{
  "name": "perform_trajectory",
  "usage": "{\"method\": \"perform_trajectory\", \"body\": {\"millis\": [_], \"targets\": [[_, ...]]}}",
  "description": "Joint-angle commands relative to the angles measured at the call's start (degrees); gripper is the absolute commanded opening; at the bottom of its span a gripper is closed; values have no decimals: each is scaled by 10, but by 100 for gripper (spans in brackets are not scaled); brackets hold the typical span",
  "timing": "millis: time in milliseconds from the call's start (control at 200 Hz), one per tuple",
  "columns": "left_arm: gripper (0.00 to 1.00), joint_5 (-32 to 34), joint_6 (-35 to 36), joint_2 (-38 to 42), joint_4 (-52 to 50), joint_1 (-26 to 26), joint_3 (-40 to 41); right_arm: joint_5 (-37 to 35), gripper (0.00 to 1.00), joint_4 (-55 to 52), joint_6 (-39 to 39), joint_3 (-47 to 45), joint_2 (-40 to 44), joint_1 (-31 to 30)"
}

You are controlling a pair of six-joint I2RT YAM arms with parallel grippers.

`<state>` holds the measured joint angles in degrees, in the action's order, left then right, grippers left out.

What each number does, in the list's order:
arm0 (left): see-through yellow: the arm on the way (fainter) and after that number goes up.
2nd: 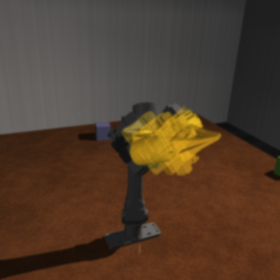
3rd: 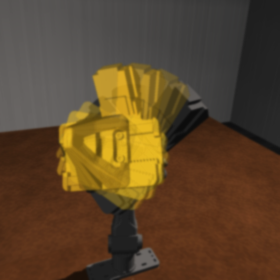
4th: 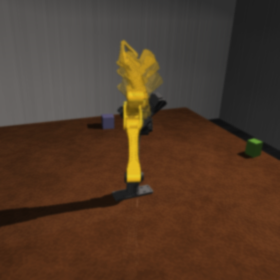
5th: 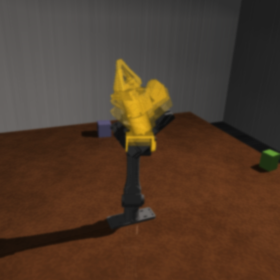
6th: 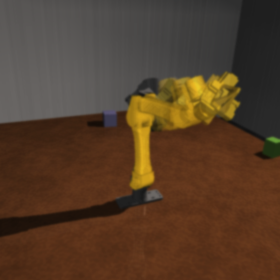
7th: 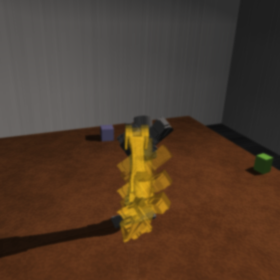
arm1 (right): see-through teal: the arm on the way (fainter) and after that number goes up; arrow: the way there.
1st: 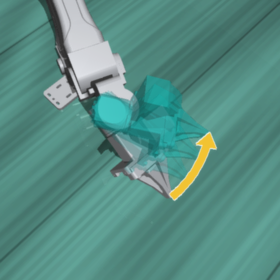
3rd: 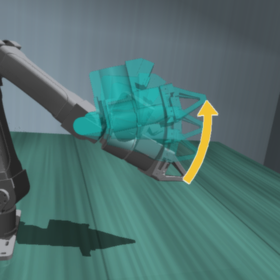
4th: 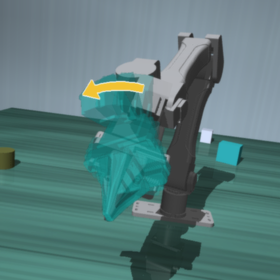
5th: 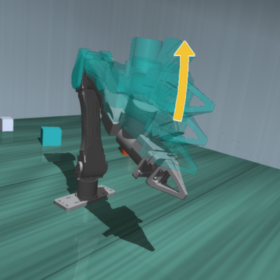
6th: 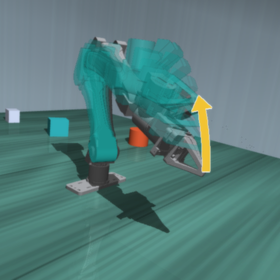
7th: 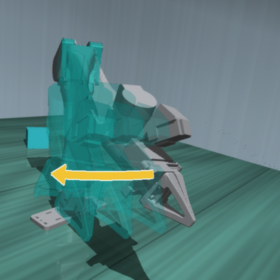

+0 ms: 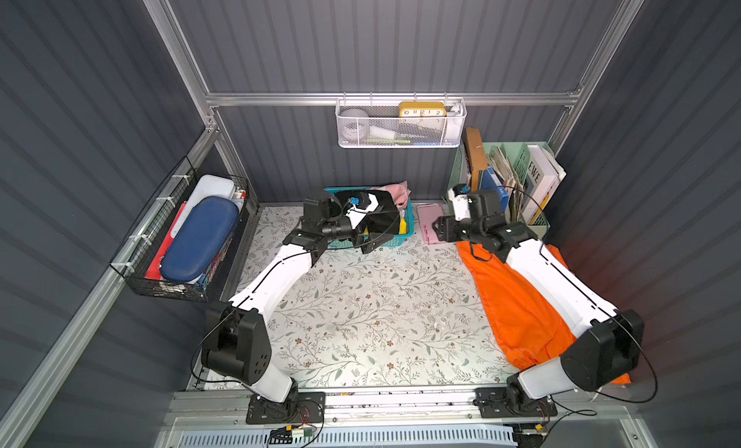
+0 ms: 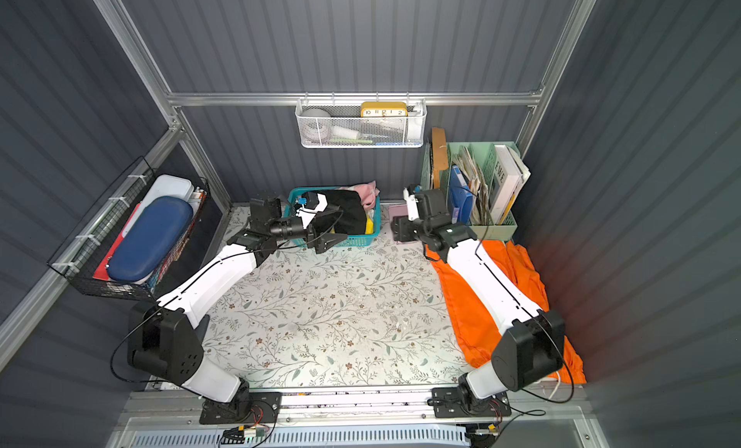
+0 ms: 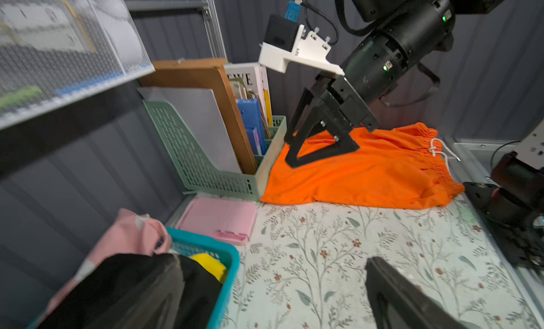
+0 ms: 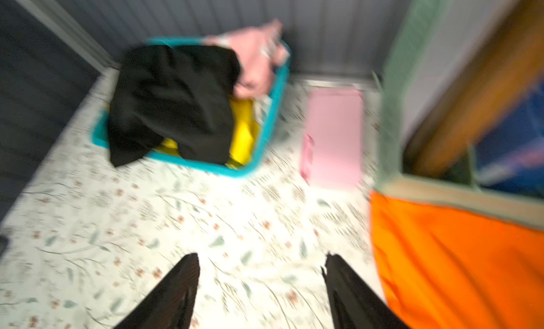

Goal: Roll up the shorts
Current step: Adjust the shorts at the center of the board.

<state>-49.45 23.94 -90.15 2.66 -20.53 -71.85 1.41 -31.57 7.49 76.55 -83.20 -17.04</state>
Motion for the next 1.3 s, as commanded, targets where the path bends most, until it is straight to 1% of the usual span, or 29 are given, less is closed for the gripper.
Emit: {"method": "perform_trajectory", "body": {"millis": [0,140,250,340,425,505,590,740,805,840,895,951,961,1106,1201,1296], "targets": [[100,14,-53,19,15,-7,42,-48,75,-137,9,-79,31,41],[100,39,-90,17,25,-26,77,-21,76,-137,28,-142,36,94],[100,80,-122,11,26,-45,94,11,76,-130,31,-155,-7,120],[100,102,-144,7,26,-54,107,0,76,-154,33,-140,-69,125],[100,118,-157,8,24,-59,121,-20,75,-155,43,-133,-113,130],[100,125,-160,14,21,-60,133,-43,74,-141,51,-135,-139,134],[100,132,-153,23,8,-60,141,-56,71,-141,53,-126,-173,137],[100,139,-136,31,-27,-60,149,-87,59,-149,51,-107,-222,136],[100,143,-134,34,-34,-60,154,-93,49,-153,47,-102,-235,136],[100,143,-134,36,-36,-60,156,-89,38,-153,45,-100,-240,136],[100,143,-134,36,-37,-60,160,-76,18,-150,46,-100,-243,135],[100,143,-136,36,-39,-60,162,-61,3,-143,46,-104,-242,132],[100,156,-136,36,-39,-60,162,-58,0,-141,46,-104,-240,131],[100,176,-136,36,-47,-59,158,-37,0,-140,45,-100,-227,99],[100,186,-134,41,-52,-59,155,-30,0,-142,52,-85,-217,58],[100,197,-133,46,-61,-59,151,-19,0,-145,61,-61,-217,5]]}}
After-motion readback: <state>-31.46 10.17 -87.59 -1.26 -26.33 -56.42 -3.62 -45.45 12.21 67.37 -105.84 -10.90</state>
